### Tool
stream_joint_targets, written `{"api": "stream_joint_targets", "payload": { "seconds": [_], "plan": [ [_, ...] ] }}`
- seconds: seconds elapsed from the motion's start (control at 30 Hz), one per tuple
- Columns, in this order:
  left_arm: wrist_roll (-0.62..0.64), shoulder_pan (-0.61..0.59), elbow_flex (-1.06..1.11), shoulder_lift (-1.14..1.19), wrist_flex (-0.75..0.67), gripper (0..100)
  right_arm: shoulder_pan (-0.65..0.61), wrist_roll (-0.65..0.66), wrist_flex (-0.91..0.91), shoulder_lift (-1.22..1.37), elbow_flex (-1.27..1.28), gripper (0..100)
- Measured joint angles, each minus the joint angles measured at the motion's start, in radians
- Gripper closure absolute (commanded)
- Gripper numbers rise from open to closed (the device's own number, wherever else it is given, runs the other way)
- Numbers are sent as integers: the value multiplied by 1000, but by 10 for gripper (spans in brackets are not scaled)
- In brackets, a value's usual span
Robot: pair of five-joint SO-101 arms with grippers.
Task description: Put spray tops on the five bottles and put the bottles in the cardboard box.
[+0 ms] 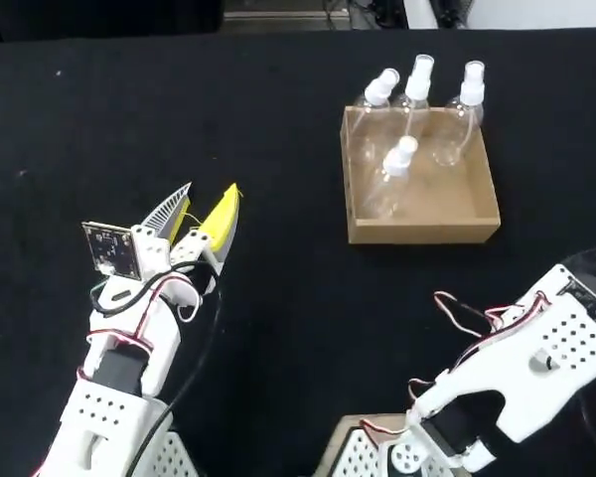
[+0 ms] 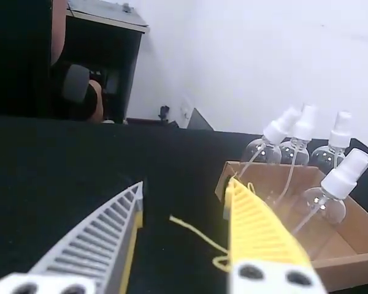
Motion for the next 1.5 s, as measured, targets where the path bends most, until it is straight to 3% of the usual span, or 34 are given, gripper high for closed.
{"api": "stream_joint_targets", "payload": {
  "seconds": [0.2, 0.4, 0.67, 0.97, 1.23, 1.5],
  "plan": [
    [0, 0, 0, 0, 0, 795, 0, 3, 0, 0, 0, 794],
    [0, 0, 0, 0, 0, 795, -9, 3, 0, 0, 0, 668],
    [-52, 0, 0, 0, 0, 795, -32, 6, 0, -12, 38, 684],
    [-72, 0, 0, 0, 0, 795, -32, 6, 5, -272, 196, 684],
    [-72, 0, 0, 0, 0, 795, -32, 6, 209, -368, 204, 684],
    [-72, 0, 0, 0, 0, 795, -32, 6, 215, -370, 204, 686]
  ]
}}
